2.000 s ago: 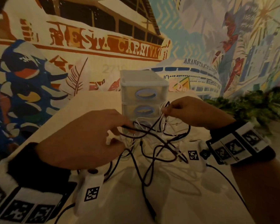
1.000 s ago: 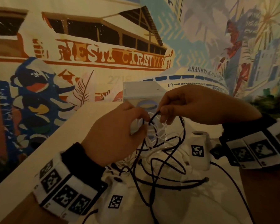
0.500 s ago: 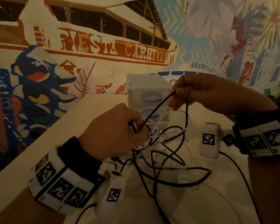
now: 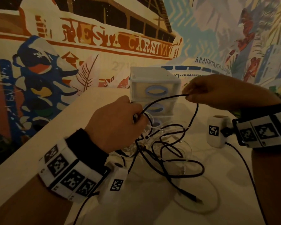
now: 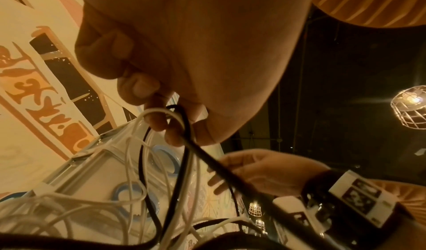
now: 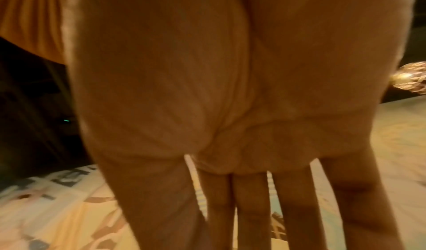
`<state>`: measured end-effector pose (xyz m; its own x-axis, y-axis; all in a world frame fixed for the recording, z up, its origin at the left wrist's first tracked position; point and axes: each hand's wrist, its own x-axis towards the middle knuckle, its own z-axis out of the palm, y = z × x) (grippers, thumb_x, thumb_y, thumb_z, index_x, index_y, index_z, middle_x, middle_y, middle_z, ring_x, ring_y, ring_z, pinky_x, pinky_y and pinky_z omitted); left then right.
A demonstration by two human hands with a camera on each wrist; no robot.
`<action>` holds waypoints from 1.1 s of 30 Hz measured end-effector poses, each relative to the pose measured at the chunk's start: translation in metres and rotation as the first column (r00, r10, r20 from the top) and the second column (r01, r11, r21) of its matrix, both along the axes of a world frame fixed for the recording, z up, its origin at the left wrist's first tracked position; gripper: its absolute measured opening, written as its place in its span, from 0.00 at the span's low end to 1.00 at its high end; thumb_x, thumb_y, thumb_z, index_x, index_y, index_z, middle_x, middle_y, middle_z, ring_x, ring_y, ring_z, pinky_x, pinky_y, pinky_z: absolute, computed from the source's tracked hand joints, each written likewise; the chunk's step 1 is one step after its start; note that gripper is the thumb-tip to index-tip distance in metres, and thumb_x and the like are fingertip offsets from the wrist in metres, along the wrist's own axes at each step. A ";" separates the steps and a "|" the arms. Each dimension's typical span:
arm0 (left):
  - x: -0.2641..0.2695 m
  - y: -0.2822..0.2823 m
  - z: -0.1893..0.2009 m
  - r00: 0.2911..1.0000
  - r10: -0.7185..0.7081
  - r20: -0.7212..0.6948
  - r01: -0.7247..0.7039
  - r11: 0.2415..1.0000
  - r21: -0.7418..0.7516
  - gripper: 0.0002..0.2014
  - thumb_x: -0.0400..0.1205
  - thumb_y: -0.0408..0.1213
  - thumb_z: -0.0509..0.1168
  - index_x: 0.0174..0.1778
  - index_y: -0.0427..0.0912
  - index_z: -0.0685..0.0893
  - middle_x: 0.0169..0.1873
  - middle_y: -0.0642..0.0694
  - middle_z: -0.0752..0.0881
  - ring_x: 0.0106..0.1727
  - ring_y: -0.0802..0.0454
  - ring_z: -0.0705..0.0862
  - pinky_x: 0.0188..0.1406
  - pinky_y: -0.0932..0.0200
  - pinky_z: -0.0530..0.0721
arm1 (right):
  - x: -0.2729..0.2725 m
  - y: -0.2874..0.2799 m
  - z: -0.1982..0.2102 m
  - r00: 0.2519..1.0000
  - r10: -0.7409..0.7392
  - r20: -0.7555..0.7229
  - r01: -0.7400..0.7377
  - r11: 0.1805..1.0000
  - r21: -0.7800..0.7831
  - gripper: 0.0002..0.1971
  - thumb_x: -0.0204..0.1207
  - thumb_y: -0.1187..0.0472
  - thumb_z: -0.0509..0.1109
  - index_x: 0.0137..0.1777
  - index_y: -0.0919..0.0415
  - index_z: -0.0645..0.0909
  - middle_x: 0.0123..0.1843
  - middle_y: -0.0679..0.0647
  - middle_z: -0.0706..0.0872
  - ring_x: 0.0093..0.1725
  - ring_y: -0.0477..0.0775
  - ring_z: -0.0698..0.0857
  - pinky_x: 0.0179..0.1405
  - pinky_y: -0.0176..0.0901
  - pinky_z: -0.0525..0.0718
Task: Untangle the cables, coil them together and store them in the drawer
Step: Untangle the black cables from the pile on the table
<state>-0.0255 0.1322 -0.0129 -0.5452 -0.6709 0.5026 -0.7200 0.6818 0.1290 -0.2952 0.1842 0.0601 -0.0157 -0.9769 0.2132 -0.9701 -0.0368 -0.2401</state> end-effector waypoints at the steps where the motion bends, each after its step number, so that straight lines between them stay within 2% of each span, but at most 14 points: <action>1: 0.000 0.001 0.001 1.000 0.008 0.015 -0.007 1.000 -0.021 0.17 0.84 0.57 0.51 0.43 0.53 0.81 0.40 0.52 0.75 0.34 0.52 0.78 0.36 0.53 0.81 | 0.010 0.002 0.001 0.999 0.035 -0.002 -0.035 0.999 -0.031 0.13 0.83 0.53 0.69 0.66 0.42 0.82 0.56 0.38 0.88 0.58 0.41 0.86 0.53 0.38 0.78; 4: -0.002 0.005 0.003 1.000 -0.020 0.018 0.021 0.997 -0.075 0.18 0.82 0.59 0.51 0.41 0.53 0.80 0.38 0.54 0.73 0.32 0.55 0.75 0.29 0.60 0.74 | 0.049 0.009 0.000 0.979 0.204 0.004 -0.203 0.977 -0.071 0.17 0.82 0.52 0.70 0.70 0.40 0.78 0.61 0.37 0.85 0.60 0.34 0.83 0.53 0.31 0.76; 7: -0.003 0.008 0.004 0.995 -0.097 -0.008 0.096 0.992 -0.085 0.14 0.81 0.62 0.50 0.39 0.59 0.75 0.35 0.57 0.71 0.30 0.59 0.73 0.26 0.64 0.68 | 0.079 0.007 -0.012 0.958 0.286 -0.032 -0.286 0.958 -0.023 0.12 0.85 0.46 0.67 0.66 0.40 0.80 0.52 0.34 0.84 0.54 0.30 0.83 0.49 0.23 0.75; 10: -0.002 0.005 0.003 0.996 -0.092 0.012 0.092 0.990 -0.104 0.22 0.77 0.67 0.45 0.37 0.56 0.76 0.33 0.56 0.71 0.29 0.58 0.73 0.26 0.58 0.73 | 0.086 0.000 -0.022 0.943 0.320 -0.085 -0.323 0.946 -0.015 0.10 0.88 0.46 0.63 0.58 0.45 0.84 0.42 0.38 0.81 0.41 0.33 0.81 0.38 0.31 0.74; 12: -0.001 0.004 0.003 0.998 -0.063 0.016 0.064 0.992 -0.107 0.24 0.75 0.68 0.45 0.36 0.55 0.78 0.33 0.54 0.73 0.30 0.57 0.75 0.27 0.56 0.77 | 0.080 -0.004 -0.021 0.941 0.335 -0.055 -0.338 0.940 -0.057 0.12 0.88 0.48 0.62 0.52 0.48 0.86 0.38 0.39 0.82 0.37 0.33 0.81 0.36 0.27 0.71; 15: 0.003 0.002 0.002 0.999 -0.048 0.017 0.049 0.995 -0.084 0.19 0.76 0.65 0.50 0.33 0.56 0.75 0.33 0.54 0.74 0.31 0.56 0.76 0.30 0.57 0.77 | 0.064 -0.005 -0.010 0.963 0.270 -0.002 -0.263 0.935 -0.239 0.13 0.89 0.52 0.62 0.51 0.49 0.88 0.34 0.33 0.81 0.35 0.26 0.79 0.34 0.19 0.70; 19: 0.002 0.000 -0.002 0.997 -0.042 0.064 0.043 0.999 -0.015 0.18 0.75 0.64 0.50 0.32 0.56 0.75 0.34 0.55 0.74 0.33 0.55 0.77 0.35 0.55 0.79 | 0.034 -0.004 0.001 0.985 0.138 0.107 -0.082 0.907 -0.413 0.13 0.90 0.53 0.61 0.50 0.47 0.87 0.27 0.21 0.78 0.28 0.30 0.76 0.30 0.33 0.68; 21: 0.001 0.001 -0.002 0.997 -0.033 0.069 0.034 0.999 -0.005 0.16 0.76 0.63 0.49 0.37 0.58 0.76 0.36 0.56 0.74 0.36 0.55 0.78 0.37 0.57 0.77 | 0.017 -0.004 0.000 0.992 0.068 0.104 -0.029 0.943 -0.333 0.14 0.90 0.51 0.60 0.48 0.44 0.86 0.27 0.27 0.80 0.26 0.34 0.77 0.31 0.45 0.70; 23: 0.001 0.002 -0.003 0.997 -0.032 0.077 0.032 0.999 -0.009 0.15 0.79 0.59 0.49 0.39 0.57 0.76 0.36 0.57 0.73 0.36 0.54 0.77 0.36 0.58 0.74 | 0.010 -0.003 -0.003 0.997 0.006 0.074 0.008 0.981 -0.194 0.14 0.89 0.49 0.60 0.50 0.43 0.88 0.39 0.35 0.87 0.37 0.41 0.85 0.41 0.52 0.83; 24: 0.000 0.003 -0.003 0.996 -0.032 0.085 0.033 0.999 -0.010 0.16 0.80 0.58 0.48 0.40 0.56 0.77 0.37 0.57 0.73 0.36 0.54 0.77 0.36 0.58 0.74 | 0.009 -0.005 -0.005 0.998 -0.021 0.053 0.029 0.989 -0.147 0.13 0.89 0.49 0.61 0.53 0.44 0.88 0.46 0.41 0.89 0.44 0.50 0.87 0.49 0.55 0.85; 26: -0.001 0.004 -0.003 0.995 -0.032 0.091 0.033 0.999 -0.018 0.18 0.80 0.58 0.46 0.41 0.53 0.78 0.37 0.56 0.73 0.35 0.54 0.78 0.35 0.56 0.78 | 0.016 -0.008 -0.010 0.999 -0.044 -0.017 0.042 0.992 -0.122 0.13 0.88 0.49 0.62 0.62 0.47 0.87 0.56 0.52 0.89 0.51 0.55 0.85 0.54 0.51 0.82; 28: -0.001 0.005 -0.002 0.995 -0.032 0.090 0.034 0.999 -0.026 0.19 0.80 0.58 0.46 0.42 0.53 0.79 0.37 0.57 0.72 0.34 0.55 0.77 0.34 0.56 0.78 | 0.029 -0.011 -0.014 0.998 -0.022 -0.057 0.013 0.987 -0.161 0.16 0.85 0.48 0.65 0.71 0.45 0.81 0.65 0.53 0.84 0.58 0.55 0.83 0.55 0.47 0.76; 30: -0.002 0.007 -0.002 0.996 -0.038 0.083 0.041 0.999 -0.034 0.19 0.80 0.57 0.47 0.42 0.53 0.80 0.37 0.57 0.72 0.34 0.55 0.77 0.33 0.57 0.78 | 0.045 -0.006 -0.015 0.995 0.049 -0.089 -0.067 0.975 -0.211 0.23 0.80 0.45 0.70 0.75 0.40 0.75 0.70 0.52 0.78 0.67 0.54 0.79 0.62 0.48 0.76; 33: -0.002 0.009 -0.002 0.997 -0.057 0.055 0.061 0.996 -0.065 0.17 0.81 0.57 0.49 0.42 0.54 0.80 0.38 0.56 0.73 0.32 0.56 0.77 0.32 0.55 0.81 | 0.069 0.005 -0.015 0.968 0.212 -0.133 -0.238 0.942 -0.235 0.23 0.77 0.43 0.75 0.72 0.40 0.79 0.68 0.47 0.81 0.67 0.47 0.79 0.67 0.44 0.76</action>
